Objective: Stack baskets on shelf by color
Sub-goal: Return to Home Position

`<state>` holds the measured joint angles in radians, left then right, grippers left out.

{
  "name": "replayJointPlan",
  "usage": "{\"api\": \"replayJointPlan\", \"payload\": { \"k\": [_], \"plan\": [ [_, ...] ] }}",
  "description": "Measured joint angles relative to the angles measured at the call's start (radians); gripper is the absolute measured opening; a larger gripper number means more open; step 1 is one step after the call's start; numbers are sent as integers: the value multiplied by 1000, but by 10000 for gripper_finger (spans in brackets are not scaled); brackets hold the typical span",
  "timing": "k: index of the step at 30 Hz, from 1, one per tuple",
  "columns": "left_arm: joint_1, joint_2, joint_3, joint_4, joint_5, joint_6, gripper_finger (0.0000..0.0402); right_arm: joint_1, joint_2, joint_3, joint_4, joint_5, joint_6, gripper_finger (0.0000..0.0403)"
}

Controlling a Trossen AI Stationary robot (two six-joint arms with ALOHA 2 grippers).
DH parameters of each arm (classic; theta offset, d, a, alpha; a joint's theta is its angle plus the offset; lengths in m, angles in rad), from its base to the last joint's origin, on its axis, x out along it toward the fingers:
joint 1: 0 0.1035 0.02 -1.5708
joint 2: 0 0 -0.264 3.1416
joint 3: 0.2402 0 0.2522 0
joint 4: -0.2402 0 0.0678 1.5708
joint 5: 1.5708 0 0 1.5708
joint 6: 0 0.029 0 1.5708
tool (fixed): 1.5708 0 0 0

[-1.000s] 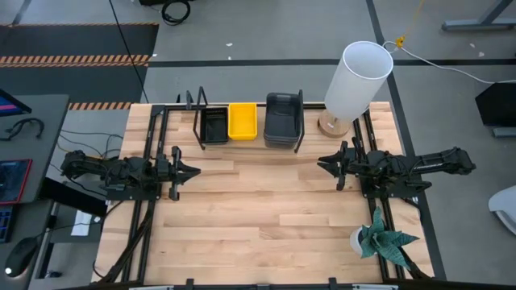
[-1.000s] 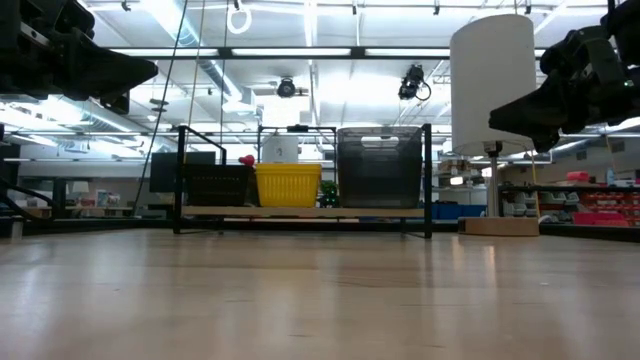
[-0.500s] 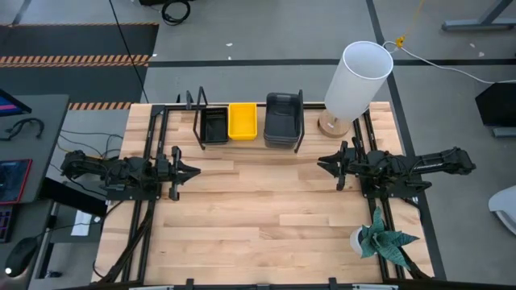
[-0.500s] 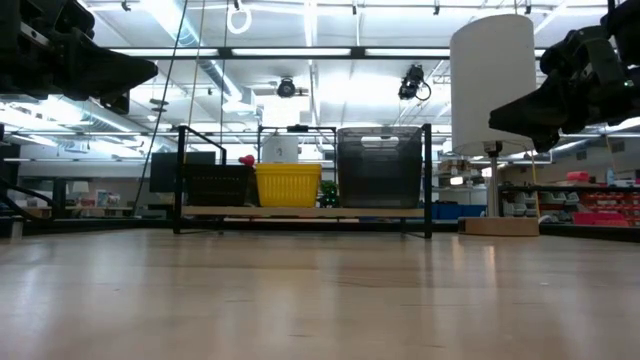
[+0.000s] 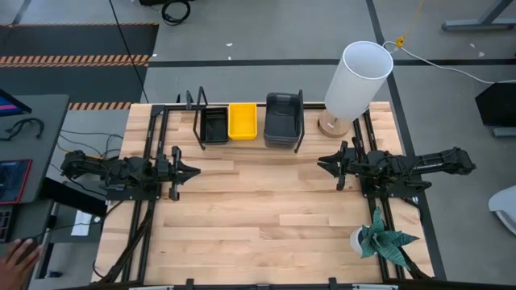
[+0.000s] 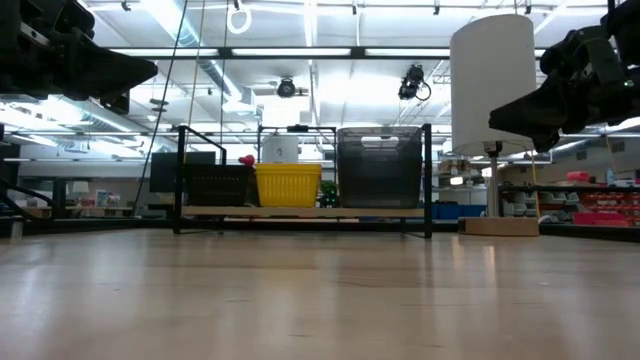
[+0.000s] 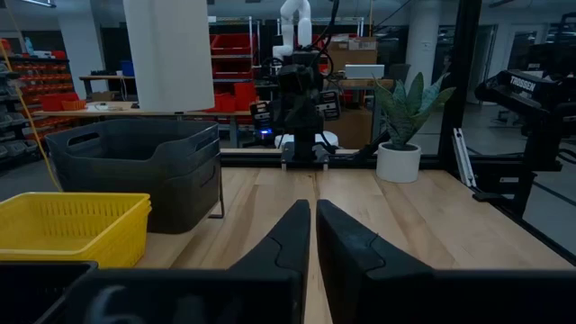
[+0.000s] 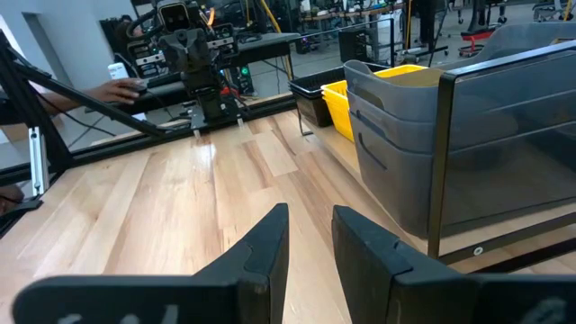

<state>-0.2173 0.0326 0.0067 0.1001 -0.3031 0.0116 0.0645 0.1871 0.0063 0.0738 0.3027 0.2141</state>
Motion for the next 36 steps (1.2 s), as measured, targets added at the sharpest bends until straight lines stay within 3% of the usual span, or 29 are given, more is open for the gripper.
{"api": "replayJointPlan", "payload": {
  "k": [36],
  "plan": [
    [0, 0, 0, 0, 0, 0, 31, 0, 0, 0, 0, 0, 0, 93]
  ]
}}
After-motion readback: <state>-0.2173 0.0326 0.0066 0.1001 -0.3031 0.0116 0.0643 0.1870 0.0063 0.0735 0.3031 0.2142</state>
